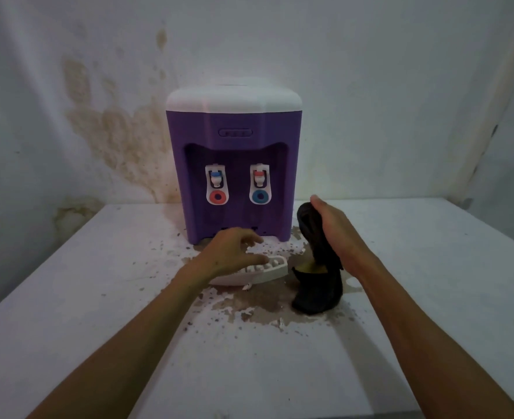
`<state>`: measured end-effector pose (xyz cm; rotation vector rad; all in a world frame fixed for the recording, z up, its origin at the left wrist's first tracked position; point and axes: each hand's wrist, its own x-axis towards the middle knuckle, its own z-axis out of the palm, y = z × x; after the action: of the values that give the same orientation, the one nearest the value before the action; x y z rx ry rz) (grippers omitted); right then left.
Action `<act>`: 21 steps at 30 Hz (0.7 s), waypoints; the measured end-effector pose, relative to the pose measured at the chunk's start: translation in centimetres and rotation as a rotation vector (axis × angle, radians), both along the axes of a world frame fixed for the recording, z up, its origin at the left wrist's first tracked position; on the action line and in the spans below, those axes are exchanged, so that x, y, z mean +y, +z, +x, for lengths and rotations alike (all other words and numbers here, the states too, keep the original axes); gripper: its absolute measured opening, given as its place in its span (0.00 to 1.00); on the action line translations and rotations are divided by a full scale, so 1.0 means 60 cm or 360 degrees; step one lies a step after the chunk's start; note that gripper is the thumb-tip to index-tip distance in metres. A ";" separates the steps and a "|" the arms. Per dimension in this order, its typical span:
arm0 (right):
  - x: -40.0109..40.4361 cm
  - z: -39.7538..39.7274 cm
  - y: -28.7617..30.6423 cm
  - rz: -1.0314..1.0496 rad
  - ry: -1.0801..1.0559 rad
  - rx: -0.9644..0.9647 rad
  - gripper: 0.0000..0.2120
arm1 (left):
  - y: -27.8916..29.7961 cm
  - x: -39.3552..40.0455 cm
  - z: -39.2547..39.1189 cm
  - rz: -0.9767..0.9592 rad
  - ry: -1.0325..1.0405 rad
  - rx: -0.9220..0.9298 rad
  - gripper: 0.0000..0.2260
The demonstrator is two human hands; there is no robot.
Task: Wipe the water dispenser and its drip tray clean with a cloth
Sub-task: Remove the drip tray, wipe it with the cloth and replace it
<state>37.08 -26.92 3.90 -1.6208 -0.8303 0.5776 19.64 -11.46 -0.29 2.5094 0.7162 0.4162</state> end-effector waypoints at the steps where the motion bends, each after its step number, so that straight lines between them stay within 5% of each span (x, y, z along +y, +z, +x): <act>1: 0.000 -0.001 -0.010 -0.0065 -0.0001 -0.0085 0.26 | -0.016 0.013 -0.007 0.0047 0.0024 0.0065 0.27; 9: 0.023 -0.006 -0.086 -0.0091 -0.0088 -0.0381 0.15 | -0.042 0.039 -0.073 0.0232 0.0011 0.0320 0.37; 13: 0.054 -0.021 -0.112 0.0066 -0.0211 -0.0290 0.17 | -0.067 0.063 -0.076 0.0134 0.0156 0.0080 0.33; 21: 0.101 -0.041 -0.153 0.0164 -0.0244 -0.0804 0.15 | -0.108 0.078 -0.061 -0.0003 0.0363 -0.0353 0.25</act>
<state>34.63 -20.87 -5.26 -1.7409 -1.0689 0.0077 15.99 -6.80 -6.79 2.3382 0.9136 0.7603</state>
